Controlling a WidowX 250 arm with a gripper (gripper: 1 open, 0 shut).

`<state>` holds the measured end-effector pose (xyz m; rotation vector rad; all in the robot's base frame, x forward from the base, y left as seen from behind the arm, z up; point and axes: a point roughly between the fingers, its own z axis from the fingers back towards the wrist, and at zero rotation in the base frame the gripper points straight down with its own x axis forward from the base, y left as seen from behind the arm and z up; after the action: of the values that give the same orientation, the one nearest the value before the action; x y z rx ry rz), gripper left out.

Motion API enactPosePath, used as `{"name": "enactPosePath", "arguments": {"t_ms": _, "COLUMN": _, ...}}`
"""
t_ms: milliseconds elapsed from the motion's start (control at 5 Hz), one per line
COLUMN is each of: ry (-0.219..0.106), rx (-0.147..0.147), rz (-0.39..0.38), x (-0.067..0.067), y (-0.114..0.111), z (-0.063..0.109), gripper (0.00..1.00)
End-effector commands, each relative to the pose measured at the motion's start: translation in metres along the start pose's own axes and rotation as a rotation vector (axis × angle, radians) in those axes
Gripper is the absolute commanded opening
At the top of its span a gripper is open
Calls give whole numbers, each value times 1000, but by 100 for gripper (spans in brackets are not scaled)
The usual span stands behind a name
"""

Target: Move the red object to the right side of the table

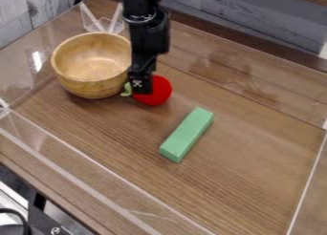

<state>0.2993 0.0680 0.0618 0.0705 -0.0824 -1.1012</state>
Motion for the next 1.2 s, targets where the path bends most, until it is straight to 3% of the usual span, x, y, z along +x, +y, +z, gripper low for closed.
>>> {"name": "enactPosePath", "arguments": {"t_ms": 0, "ry": -28, "rx": 36, "rz": -39, "x": 8, "y": 5, "z": 1, "gripper": 100}}
{"name": "enactPosePath", "arguments": {"t_ms": 200, "ry": -48, "rx": 21, "rz": -63, "x": 9, "y": -1, "z": -8, "gripper": 100}}
{"name": "enactPosePath", "arguments": {"t_ms": 400, "ry": -22, "rx": 35, "rz": 2, "x": 24, "y": -4, "z": 5, "gripper": 0}}
{"name": "enactPosePath", "arguments": {"t_ms": 600, "ry": 1, "rx": 59, "rz": 55, "x": 58, "y": -13, "z": 21, "gripper": 0}}
{"name": "enactPosePath", "arguments": {"t_ms": 800, "ry": 9, "rx": 86, "rz": 100, "x": 108, "y": -24, "z": 28, "gripper": 0}}
{"name": "enactPosePath", "arguments": {"t_ms": 1000, "ry": -11, "rx": 66, "rz": 24, "x": 148, "y": -47, "z": 12, "gripper": 0}}
